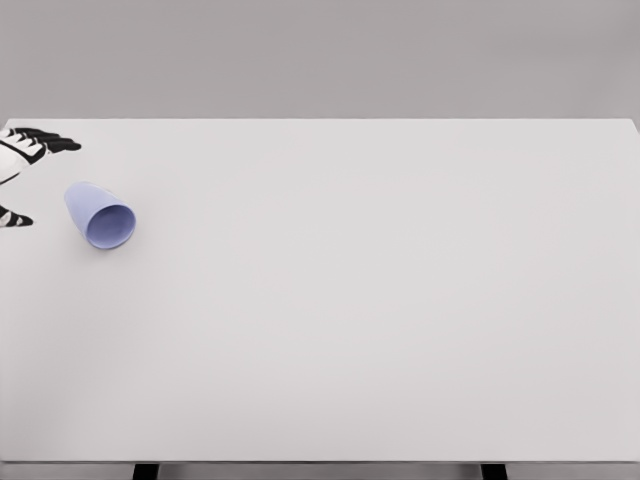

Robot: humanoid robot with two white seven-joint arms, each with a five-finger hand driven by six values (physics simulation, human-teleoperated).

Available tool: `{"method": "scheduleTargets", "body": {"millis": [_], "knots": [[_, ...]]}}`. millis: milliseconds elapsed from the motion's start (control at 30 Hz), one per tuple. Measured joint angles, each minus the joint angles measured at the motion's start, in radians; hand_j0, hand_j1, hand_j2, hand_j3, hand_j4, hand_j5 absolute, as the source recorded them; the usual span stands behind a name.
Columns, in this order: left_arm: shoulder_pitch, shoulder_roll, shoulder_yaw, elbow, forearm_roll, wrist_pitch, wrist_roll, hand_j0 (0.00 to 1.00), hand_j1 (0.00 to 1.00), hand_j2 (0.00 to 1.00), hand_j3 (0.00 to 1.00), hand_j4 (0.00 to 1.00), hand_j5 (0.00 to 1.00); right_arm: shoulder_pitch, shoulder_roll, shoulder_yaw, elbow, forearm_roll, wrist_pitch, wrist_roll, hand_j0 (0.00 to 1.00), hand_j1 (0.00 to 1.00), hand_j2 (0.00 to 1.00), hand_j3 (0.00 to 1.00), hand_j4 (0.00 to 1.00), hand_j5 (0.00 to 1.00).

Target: Flip the cup with left arm and place it on the table

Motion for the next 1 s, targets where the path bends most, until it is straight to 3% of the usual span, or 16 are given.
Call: {"method": "scheduleTargets", "body": {"millis": [100,267,367,533,1000], "knots": [[-0.054,-0.035,0.000,0.009,-0.112,0.000,-0.027,1.00,1.00,1.00,1.00,1.00,1.00,0.000,0.000,0.000,0.000,0.000,0.000,0.000,1.00,1.00,1.00,1.00,1.00,1.00],[-0.140,-0.104,-0.020,0.061,-0.375,0.000,-0.098,1.00,1.00,1.00,1.00,1.00,1.00,0.000,0.000,0.000,0.000,0.000,0.000,0.000,1.00,1.00,1.00,1.00,1.00,1.00],[-0.173,-0.129,-0.050,0.089,-0.451,0.000,-0.108,1.00,1.00,1.00,1.00,1.00,1.00,0.000,0.000,0.000,0.000,0.000,0.000,0.000,1.00,1.00,1.00,1.00,1.00,1.00],[-0.206,-0.159,-0.108,0.097,-0.485,0.000,-0.111,1.00,1.00,1.00,1.00,1.00,1.00,0.000,0.000,0.000,0.000,0.000,0.000,0.000,1.00,1.00,1.00,1.00,1.00,1.00],[-0.207,-0.256,-0.143,0.103,-0.556,-0.001,-0.112,1.00,1.00,1.00,1.00,1.00,1.00,0.000,0.000,0.000,0.000,0.000,0.000,0.000,1.00,1.00,1.00,1.00,1.00,1.00]]}}
